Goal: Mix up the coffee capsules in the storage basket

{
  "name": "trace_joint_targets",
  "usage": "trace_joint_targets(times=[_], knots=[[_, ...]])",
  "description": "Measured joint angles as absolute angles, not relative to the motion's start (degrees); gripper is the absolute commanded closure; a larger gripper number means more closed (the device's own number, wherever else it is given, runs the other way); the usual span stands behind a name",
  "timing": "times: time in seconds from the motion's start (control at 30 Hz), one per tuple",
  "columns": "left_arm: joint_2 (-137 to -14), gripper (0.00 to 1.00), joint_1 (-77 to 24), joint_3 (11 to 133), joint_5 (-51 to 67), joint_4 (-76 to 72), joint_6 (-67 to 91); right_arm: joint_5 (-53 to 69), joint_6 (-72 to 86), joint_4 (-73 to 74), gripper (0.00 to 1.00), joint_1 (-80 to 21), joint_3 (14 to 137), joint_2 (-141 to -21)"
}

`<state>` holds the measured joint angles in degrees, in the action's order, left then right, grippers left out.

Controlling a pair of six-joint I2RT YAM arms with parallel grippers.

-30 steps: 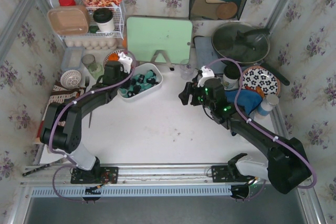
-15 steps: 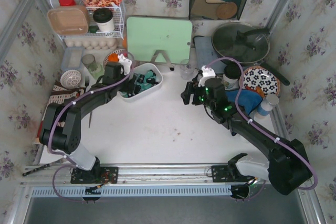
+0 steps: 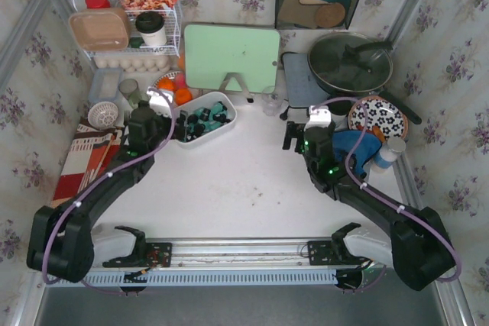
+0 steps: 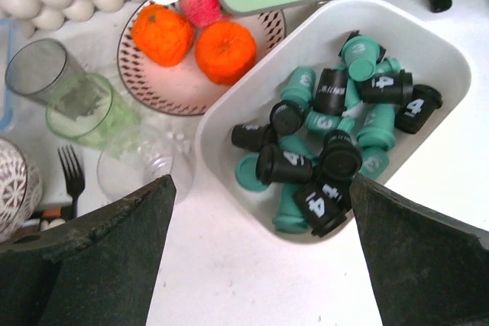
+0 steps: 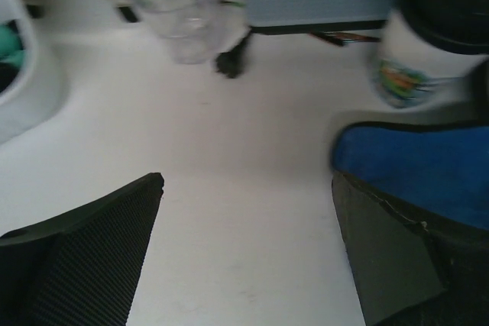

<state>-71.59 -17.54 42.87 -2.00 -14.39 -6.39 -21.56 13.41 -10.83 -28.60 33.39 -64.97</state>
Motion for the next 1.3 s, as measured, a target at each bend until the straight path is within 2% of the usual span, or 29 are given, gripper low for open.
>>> trace_joint_targets(times=[0.17,0.33,0.67,0.83,1.07,1.3], knots=[[-63.79,0.01,-17.58,35.22,-7.01,-16.53,-7.51,-32.80,5.23,-28.29,0.00,-27.22,22.22,-65.91],[-58.83,0.01,-17.58,29.50,-13.43,-17.28,-9.04,-38.59,-2.46,-49.78,0.00,-22.96,12.23,-73.93],[-64.64,0.01,-16.38,24.69,-19.55,-20.40,-10.26,-40.14,-8.34,-76.42,0.00,-18.59,10.92,-88.90],[-70.74,0.01,-13.43,23.31,-20.53,-23.90,-5.96,-38.28,-7.55,-83.33,0.00,-15.90,7.40,-87.79],[-74.50,0.01,-12.27,23.22,-19.77,-29.61,-3.92,-32.56,-6.17,-85.43,0.00,-13.76,6.52,-86.85],[-83.92,0.01,-10.04,24.43,-21.06,-37.54,-6.07,-18.92,-2.76,-82.11,0.00,-6.92,7.64,-88.33]])
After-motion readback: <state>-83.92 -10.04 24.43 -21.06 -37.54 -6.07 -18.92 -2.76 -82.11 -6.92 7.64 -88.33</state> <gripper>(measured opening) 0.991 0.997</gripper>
